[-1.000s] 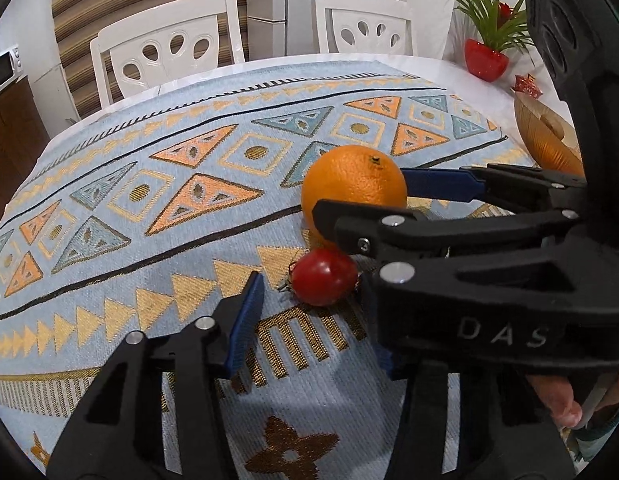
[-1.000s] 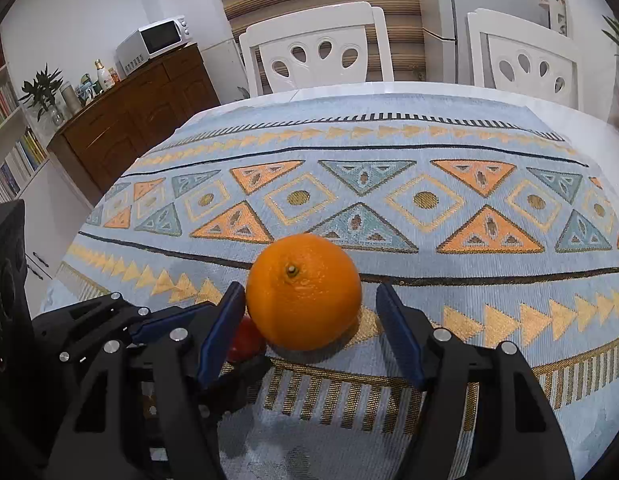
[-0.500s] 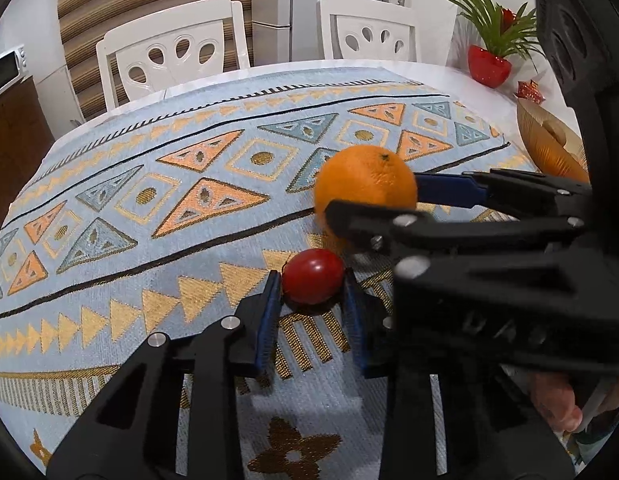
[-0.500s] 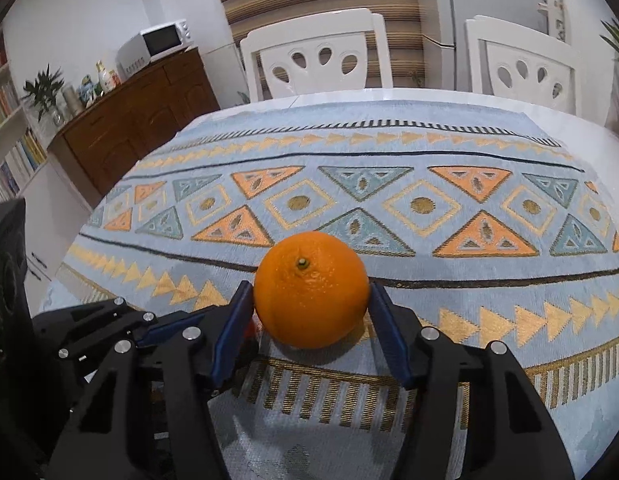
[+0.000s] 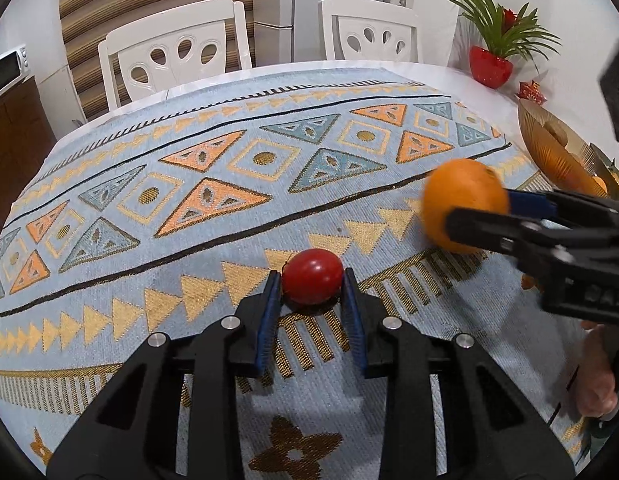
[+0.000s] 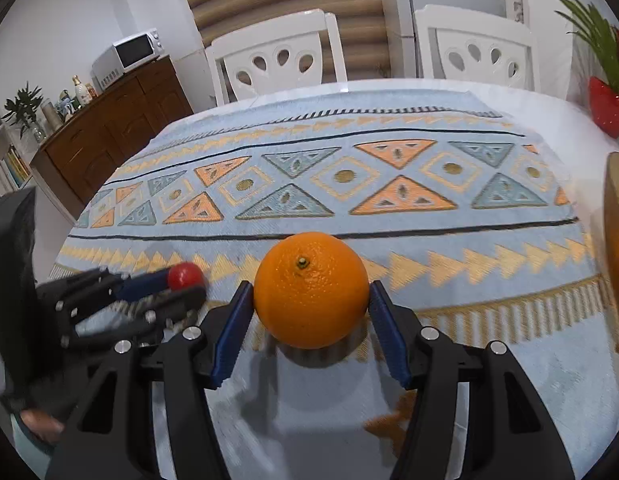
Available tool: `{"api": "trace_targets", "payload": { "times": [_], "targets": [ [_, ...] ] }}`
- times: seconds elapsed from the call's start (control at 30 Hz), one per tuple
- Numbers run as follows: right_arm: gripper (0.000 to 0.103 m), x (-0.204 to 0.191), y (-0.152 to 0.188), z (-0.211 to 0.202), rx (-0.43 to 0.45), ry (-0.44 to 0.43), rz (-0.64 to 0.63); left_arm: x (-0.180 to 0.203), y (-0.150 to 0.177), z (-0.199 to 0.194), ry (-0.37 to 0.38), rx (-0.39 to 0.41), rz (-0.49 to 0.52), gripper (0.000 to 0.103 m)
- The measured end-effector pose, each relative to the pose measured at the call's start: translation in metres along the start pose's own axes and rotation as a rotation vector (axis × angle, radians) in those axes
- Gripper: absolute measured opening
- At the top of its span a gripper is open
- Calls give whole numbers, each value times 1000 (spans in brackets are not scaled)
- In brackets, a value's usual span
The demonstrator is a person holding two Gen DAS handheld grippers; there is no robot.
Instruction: Organize fruits
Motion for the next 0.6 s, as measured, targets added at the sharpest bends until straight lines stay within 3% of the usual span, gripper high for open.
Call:
{"api": "trace_targets", "payload": {
  "times": [0.6],
  "targets": [
    [64,4,13,-2,-1,58,-62,1,1,1,-10,-1,9,30]
  ]
}}
Point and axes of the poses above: each gripper's, at about its wrist camera, not at the fingertips, and z roughly the way its jaws point, x to its right, y to its underside, the point moved 7 cm from there along z, roughly the way its jaws point, and after that the axes turned 8 degrees about x, right-handed, at the moved point
